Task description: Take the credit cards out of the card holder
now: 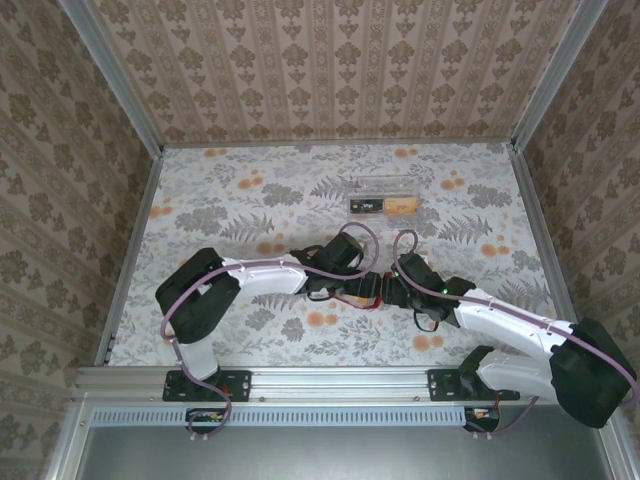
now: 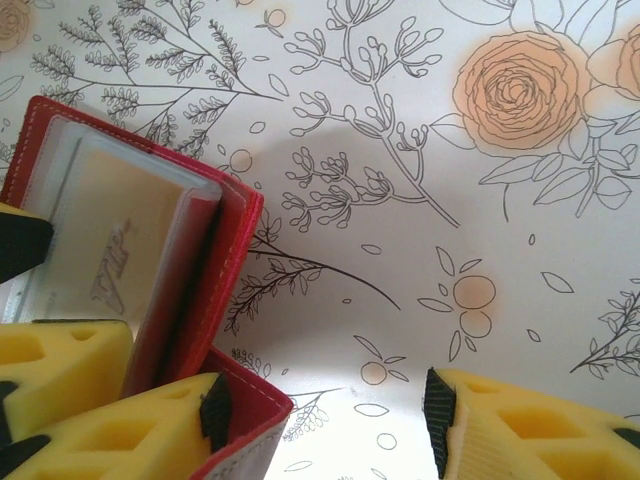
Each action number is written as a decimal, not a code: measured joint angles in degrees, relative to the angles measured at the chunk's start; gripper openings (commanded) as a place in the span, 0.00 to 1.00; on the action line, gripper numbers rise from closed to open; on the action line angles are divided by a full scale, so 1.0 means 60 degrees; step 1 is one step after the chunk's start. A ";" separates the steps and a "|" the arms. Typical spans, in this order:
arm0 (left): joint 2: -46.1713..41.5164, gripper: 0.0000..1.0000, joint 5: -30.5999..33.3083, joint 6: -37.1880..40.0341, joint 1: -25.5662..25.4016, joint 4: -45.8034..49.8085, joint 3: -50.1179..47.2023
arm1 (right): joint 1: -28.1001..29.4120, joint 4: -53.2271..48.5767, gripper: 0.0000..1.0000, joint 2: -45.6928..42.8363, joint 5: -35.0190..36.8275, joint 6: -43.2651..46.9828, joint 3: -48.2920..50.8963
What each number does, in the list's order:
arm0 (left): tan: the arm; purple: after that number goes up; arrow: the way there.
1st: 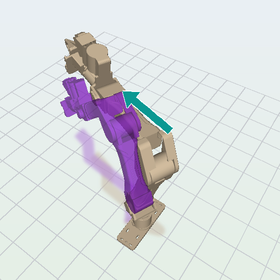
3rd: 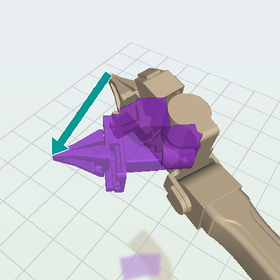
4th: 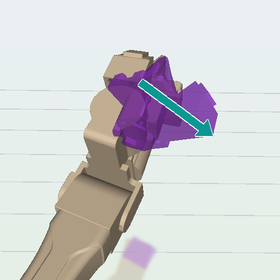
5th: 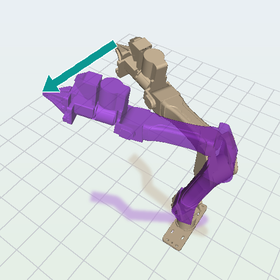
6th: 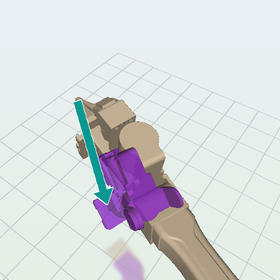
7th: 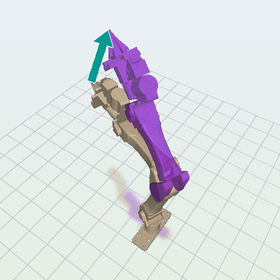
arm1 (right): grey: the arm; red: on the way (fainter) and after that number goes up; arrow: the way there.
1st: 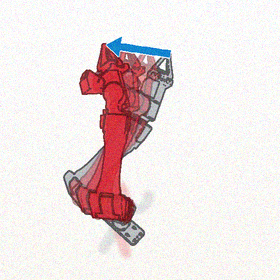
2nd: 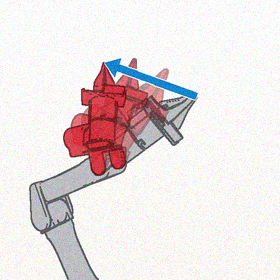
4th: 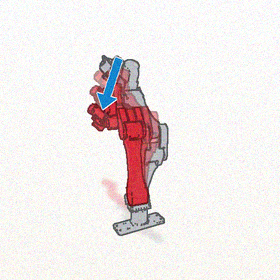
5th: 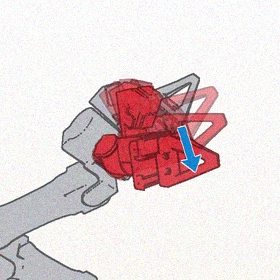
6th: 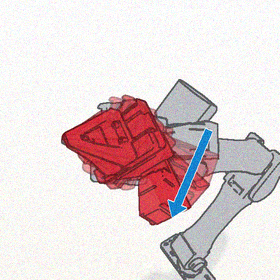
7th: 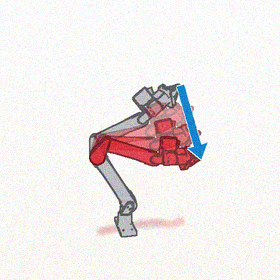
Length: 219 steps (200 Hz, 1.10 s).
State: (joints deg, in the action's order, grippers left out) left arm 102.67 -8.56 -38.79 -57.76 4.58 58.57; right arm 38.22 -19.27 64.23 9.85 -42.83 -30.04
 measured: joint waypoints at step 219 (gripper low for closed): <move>-0.0681 0.96 0.0852 0.0652 -0.0164 0.1410 -0.0262 | -0.0295 0.0033 0.63 -0.2055 0.0117 -0.0831 0.0634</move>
State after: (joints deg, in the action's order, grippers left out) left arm 98.59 -3.44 -34.87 -58.74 13.04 56.99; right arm 36.45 -19.07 51.90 10.55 -47.81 -26.24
